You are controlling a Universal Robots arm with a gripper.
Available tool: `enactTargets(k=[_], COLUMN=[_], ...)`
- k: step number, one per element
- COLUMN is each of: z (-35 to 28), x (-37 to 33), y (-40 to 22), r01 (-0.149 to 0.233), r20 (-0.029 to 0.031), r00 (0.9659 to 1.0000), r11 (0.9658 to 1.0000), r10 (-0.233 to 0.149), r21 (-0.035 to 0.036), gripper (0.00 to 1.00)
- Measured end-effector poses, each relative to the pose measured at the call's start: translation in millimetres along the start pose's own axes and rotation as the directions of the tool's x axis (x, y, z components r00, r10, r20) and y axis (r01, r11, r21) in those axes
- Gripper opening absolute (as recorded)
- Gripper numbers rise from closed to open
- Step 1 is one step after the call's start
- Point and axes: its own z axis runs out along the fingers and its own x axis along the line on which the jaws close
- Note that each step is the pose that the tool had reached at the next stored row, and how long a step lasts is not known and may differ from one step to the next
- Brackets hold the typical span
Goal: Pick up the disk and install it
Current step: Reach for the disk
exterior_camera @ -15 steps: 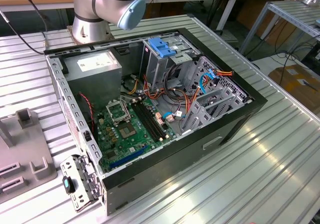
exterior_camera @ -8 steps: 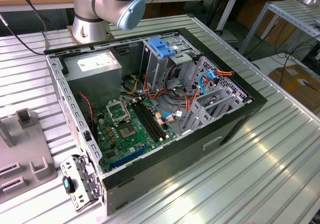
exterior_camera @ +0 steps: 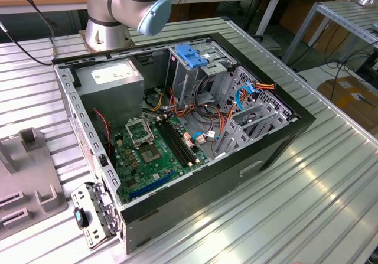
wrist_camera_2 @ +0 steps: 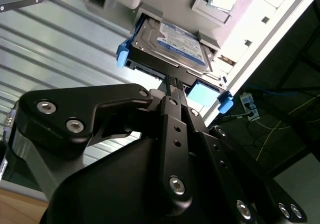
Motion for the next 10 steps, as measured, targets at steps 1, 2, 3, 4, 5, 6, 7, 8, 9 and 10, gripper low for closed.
enactTargets(k=[1, 2, 3, 4, 5, 6, 7, 8, 9, 10], z=[0.0, 0.0, 0.1, 0.1, 0.1, 0.1, 0.1, 0.1, 0.2, 0.2], x=[0.2, 0.3, 0.3, 0.4, 0.7, 1.4, 1.8, 2.3, 2.8, 3.4], y=[0.1, 0.2, 0.2, 0.2, 0.2, 0.4, 0.6, 0.7, 1.0, 1.2], r01=[0.000, 0.000, 0.000, 0.000, 0.000, 0.000, 0.000, 0.000, 0.000, 0.000], r20=[0.0000, 0.0000, 0.0000, 0.0000, 0.0001, 0.0000, 0.0000, 0.0000, 0.0000, 0.0000], r00=[1.0000, 1.0000, 1.0000, 1.0000, 1.0000, 1.0000, 1.0000, 1.0000, 1.0000, 1.0000], r11=[1.0000, 1.0000, 1.0000, 1.0000, 1.0000, 1.0000, 1.0000, 1.0000, 1.0000, 1.0000], r10=[0.000, 0.000, 0.000, 0.000, 0.000, 0.000, 0.000, 0.000, 0.000, 0.000], r21=[0.0001, 0.0001, 0.0000, 0.0000, 0.0000, 0.0001, 0.0001, 0.0001, 0.0000, 0.0001], gripper=[0.11, 0.11, 0.11, 0.11, 0.11, 0.11, 0.11, 0.11, 0.11, 0.11])
